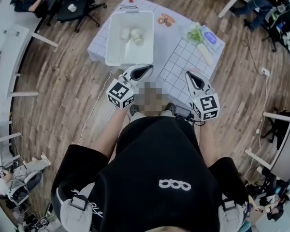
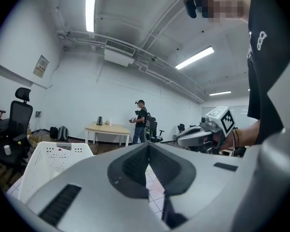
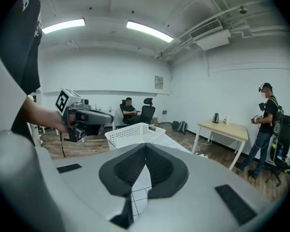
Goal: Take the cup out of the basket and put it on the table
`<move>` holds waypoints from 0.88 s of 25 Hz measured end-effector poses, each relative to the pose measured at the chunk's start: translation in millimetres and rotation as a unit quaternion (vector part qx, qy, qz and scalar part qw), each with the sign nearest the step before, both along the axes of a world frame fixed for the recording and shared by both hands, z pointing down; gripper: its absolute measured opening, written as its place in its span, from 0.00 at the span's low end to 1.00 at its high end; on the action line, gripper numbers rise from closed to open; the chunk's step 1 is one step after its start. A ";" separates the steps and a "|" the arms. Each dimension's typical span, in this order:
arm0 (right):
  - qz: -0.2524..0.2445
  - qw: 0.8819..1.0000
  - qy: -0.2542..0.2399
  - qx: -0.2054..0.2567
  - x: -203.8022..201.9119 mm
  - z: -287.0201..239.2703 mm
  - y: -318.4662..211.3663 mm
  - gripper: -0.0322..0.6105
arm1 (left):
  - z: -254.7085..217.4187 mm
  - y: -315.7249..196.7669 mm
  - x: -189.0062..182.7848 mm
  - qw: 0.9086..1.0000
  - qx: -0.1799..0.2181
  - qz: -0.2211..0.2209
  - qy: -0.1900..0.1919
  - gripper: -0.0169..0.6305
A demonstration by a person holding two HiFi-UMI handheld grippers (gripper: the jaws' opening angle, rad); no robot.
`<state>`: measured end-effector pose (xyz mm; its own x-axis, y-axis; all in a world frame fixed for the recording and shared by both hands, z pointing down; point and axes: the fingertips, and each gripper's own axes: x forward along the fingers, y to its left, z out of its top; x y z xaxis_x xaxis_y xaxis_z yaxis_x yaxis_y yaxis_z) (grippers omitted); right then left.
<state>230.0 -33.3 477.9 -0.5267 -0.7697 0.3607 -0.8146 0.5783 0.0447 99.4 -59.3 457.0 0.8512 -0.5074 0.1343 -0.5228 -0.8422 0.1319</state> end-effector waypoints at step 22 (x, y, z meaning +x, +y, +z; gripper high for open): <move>-0.057 0.998 0.039 -0.014 -58.9 6.6 -7.7 0.09 | -2.7 -3.6 -61.5 0.999 0.006 -0.039 0.030 0.04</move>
<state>171.2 -41.0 484.5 -0.5798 -0.6953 0.4247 -0.7384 0.6688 0.0869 37.9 -62.9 454.3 0.8155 -0.5734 0.0783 -0.5781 -0.8011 0.1551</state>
